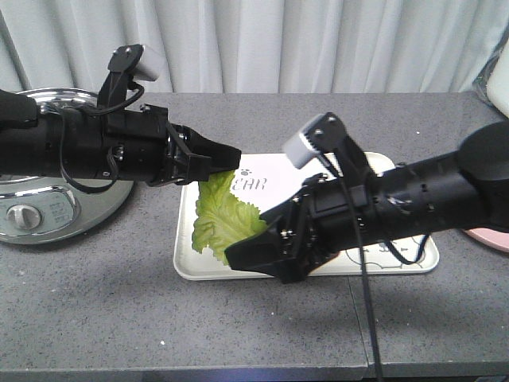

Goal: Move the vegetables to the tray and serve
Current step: 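Grasp the lettuce with the right gripper and open the left gripper, then carry the lettuce with the right gripper onto the pink plate and release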

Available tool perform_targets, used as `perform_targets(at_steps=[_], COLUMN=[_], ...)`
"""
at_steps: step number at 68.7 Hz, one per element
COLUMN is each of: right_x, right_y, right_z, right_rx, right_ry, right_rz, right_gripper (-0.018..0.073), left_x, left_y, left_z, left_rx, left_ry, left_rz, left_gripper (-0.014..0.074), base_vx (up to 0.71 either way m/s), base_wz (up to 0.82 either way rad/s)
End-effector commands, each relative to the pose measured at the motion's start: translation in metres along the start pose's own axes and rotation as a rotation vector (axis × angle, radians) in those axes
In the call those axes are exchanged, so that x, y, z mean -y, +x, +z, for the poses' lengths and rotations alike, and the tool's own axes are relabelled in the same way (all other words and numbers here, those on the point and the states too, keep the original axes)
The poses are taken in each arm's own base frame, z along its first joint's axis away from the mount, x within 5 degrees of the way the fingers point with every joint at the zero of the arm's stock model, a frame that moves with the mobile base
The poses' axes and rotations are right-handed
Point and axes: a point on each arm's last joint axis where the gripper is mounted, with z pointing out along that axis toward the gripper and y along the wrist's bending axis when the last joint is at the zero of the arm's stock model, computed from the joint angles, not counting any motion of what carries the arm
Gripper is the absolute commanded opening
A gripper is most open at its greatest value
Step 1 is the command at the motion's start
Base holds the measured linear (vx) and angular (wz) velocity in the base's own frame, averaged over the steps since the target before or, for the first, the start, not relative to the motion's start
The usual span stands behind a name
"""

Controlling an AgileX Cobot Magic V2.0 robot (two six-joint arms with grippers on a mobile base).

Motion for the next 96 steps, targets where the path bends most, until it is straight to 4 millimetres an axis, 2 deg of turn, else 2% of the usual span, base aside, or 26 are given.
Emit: perform_targets(at_steps=[1,11,28,36,39,47,60,66,77,96], right_x=[-0.005,-0.004,-0.005,-0.005,-0.005,-0.005,-0.001,0.002,0.026,0.086], right_y=[-0.018,-0.02,-0.02,-0.02,-0.02,-0.02,-0.019,-0.017,-0.008,0.013], right_z=[-0.002,0.0,0.0,0.0,0.0,0.0,-0.002,-0.007,-0.04,-0.137], right_rx=[0.087,0.114,0.118,0.119,0.119,0.119,0.107,0.067,-0.002,-0.043], right_ry=[0.012,0.005,-0.009,-0.008,-0.007,-0.007,0.035,0.115,0.321,0.695], right_rz=[-0.023,-0.038,-0.062,-0.08,-0.085,-0.086,-0.097,-0.103,0.019,0.332], right_gripper=[0.0485,0.0415,0.013,0.0015,-0.0015,-0.001,-0.001,-0.001,-0.0009,-0.0008], left_x=[0.013,0.013,0.013,0.011,0.011,0.011,0.01,0.01,0.01,0.01], left_y=[-0.015,-0.015,-0.016,-0.016,-0.017,-0.017,-0.017,-0.017,-0.017,-0.017], left_z=[-0.01,-0.01,-0.01,-0.011,-0.011,-0.011,-0.011,-0.011,-0.011,-0.011], left_rx=[0.086,0.086,0.087,0.096,0.097,0.101,0.105,0.104,0.104,0.104], left_ry=[0.026,0.026,0.024,0.008,0.006,-0.002,-0.011,-0.012,-0.012,-0.012], left_rz=[-0.005,-0.005,-0.005,-0.006,-0.006,-0.006,-0.006,-0.004,-0.003,-0.003], left_gripper=[-0.0006,-0.0006,0.0,0.0029,0.0061,0.0179,0.0457,0.0519,0.0524,0.0524], base_vx=[0.0,0.0,0.0,0.0,0.0,0.0,0.0,0.0,0.0,0.0], base_wz=[0.0,0.0,0.0,0.0,0.0,0.0,0.0,0.0,0.0,0.0])
